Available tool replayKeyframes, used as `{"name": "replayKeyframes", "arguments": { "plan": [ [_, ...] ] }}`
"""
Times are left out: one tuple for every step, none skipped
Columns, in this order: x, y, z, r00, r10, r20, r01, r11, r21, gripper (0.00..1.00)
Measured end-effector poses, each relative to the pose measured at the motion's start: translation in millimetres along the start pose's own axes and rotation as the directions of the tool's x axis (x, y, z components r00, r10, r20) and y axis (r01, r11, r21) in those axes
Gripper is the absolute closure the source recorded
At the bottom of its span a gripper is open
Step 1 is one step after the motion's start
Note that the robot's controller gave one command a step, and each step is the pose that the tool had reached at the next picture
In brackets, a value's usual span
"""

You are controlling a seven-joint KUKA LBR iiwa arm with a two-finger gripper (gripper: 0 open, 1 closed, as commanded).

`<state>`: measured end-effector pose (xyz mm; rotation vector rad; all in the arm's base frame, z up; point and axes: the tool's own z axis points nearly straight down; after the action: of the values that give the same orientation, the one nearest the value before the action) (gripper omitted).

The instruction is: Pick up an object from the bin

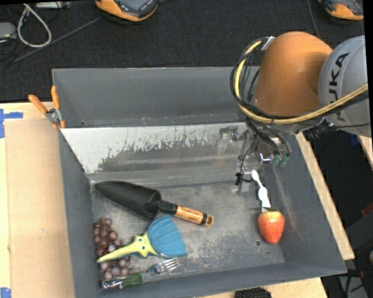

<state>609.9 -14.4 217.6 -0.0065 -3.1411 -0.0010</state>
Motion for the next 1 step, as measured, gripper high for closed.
{"name": "replayKeyframes", "arguments": {
  "plan": [
    [5.5, 17.8, 56.5, 0.999, 0.047, 0.003, -0.047, 0.999, -0.001, 0.00]
  ]
}}
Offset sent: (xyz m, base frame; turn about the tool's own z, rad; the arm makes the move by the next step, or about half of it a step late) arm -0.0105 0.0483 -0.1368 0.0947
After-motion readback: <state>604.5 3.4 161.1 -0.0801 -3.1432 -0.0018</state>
